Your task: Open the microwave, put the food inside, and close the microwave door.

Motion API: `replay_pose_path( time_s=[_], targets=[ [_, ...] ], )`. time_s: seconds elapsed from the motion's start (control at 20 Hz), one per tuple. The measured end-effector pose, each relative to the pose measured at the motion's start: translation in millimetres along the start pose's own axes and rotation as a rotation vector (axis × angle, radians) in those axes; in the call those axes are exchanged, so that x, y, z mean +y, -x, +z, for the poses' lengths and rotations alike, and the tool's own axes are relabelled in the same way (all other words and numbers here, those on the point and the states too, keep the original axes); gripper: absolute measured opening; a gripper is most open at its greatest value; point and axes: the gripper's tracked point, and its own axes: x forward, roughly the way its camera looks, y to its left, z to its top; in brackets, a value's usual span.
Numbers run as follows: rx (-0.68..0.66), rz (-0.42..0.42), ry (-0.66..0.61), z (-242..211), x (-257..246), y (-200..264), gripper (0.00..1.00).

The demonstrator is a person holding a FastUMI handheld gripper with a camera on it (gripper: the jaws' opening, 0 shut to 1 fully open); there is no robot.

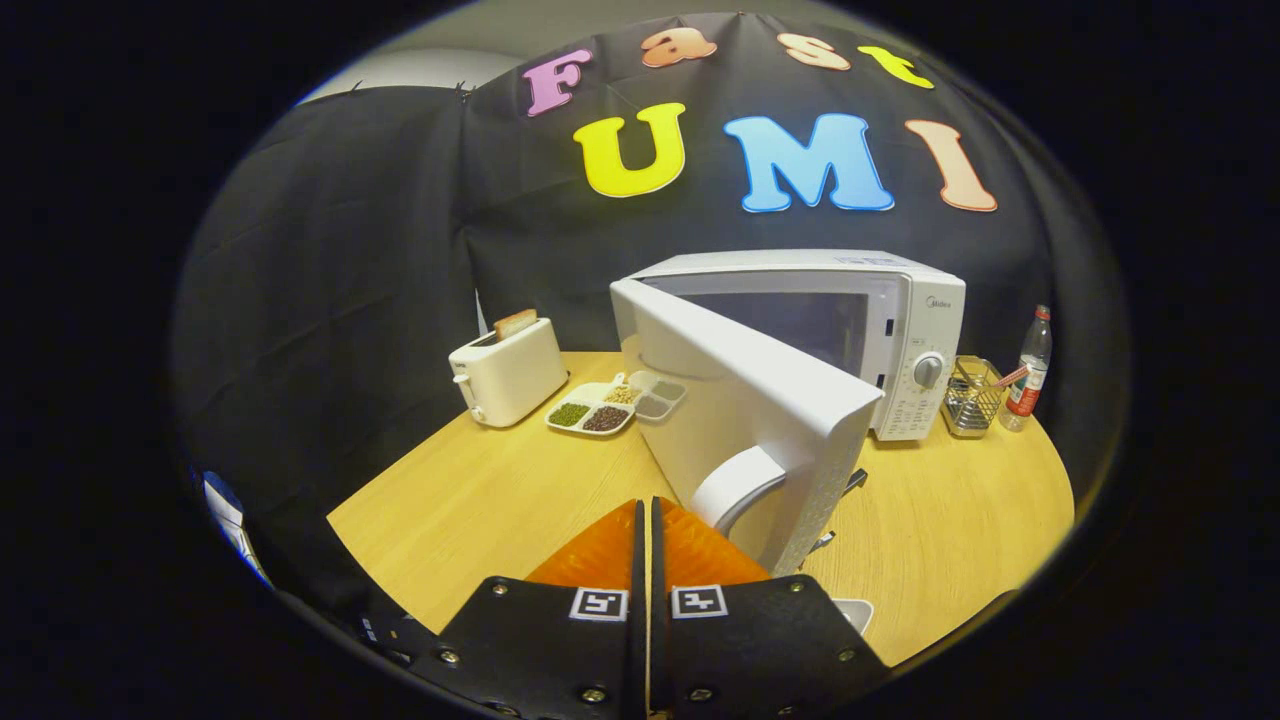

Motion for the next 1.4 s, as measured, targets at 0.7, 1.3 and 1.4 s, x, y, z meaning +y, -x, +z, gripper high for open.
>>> replay_pose_path(
  time_s=[0.7,1.3,1.4],
  targets=[
    [-0.019,-0.210,-0.023,38,-94,-56,0.01],
    [-0.034,-0.290,-0.082,66,-147,-109,0.01],
    [-0.038,-0.294,-0.090,72,-154,-116,0.01]
  ],
)
